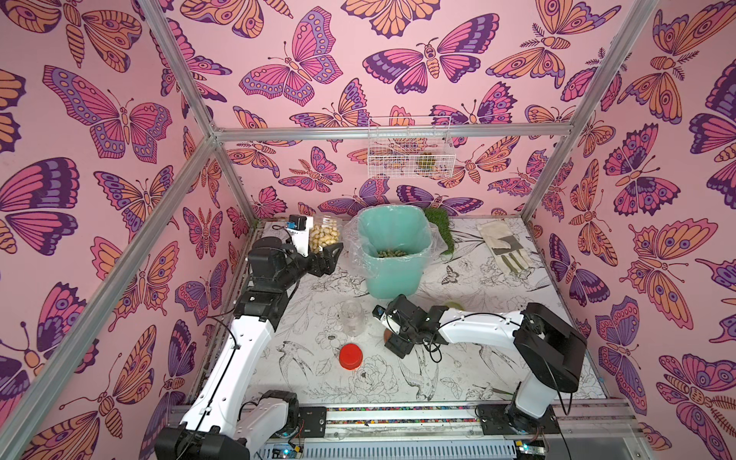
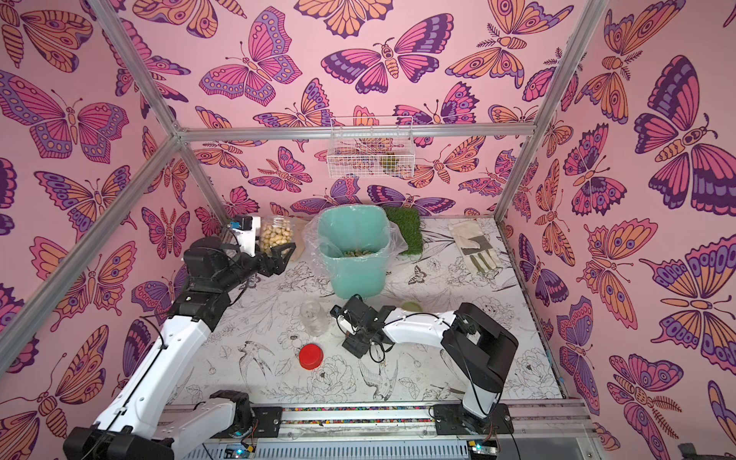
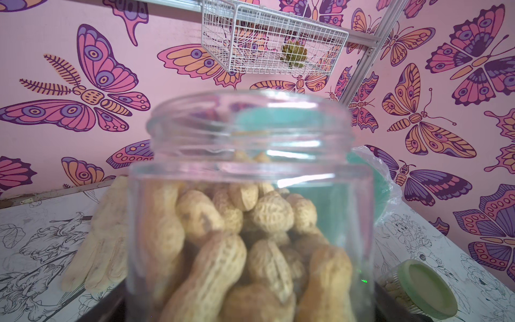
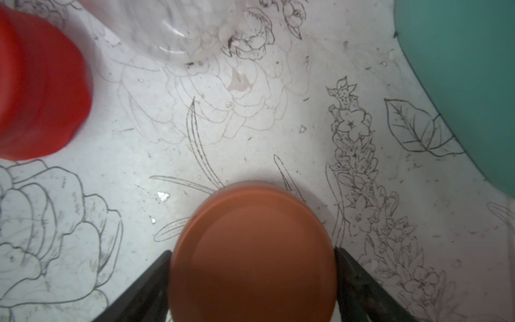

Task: Empty moldy peanuts from jars
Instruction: Place the lid at the center of the board.

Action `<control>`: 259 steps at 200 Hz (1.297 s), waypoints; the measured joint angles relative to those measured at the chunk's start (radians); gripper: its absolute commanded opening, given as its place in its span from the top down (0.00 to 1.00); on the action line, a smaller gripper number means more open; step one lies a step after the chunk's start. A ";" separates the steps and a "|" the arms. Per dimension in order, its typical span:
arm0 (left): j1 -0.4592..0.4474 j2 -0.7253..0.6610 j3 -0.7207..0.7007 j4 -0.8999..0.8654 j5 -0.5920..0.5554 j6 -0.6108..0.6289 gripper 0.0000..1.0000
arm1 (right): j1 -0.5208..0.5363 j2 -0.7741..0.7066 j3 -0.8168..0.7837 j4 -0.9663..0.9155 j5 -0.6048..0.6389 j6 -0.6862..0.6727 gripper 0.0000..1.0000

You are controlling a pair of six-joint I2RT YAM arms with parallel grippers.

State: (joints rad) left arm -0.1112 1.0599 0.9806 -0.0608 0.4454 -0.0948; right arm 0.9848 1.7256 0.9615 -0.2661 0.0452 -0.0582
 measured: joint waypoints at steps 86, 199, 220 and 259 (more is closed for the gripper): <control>0.001 0.000 -0.011 0.001 0.003 -0.001 1.00 | 0.019 -0.063 -0.076 0.004 -0.048 -0.089 0.43; 0.002 0.002 0.009 -0.097 0.041 0.063 1.00 | 0.019 -0.163 -0.076 0.006 -0.065 -0.098 0.01; 0.002 0.010 0.043 -0.138 0.063 0.090 1.00 | 0.017 -0.221 -0.076 0.003 -0.066 -0.087 0.01; 0.002 0.052 0.198 -0.283 0.129 0.201 1.00 | -0.023 -0.382 -0.074 -0.008 -0.059 -0.029 0.01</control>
State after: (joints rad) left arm -0.1093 1.1118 1.1786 -0.3443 0.5739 0.1059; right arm 0.9615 1.3434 0.8879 -0.2745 -0.0139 -0.0868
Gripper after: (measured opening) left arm 0.872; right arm 0.991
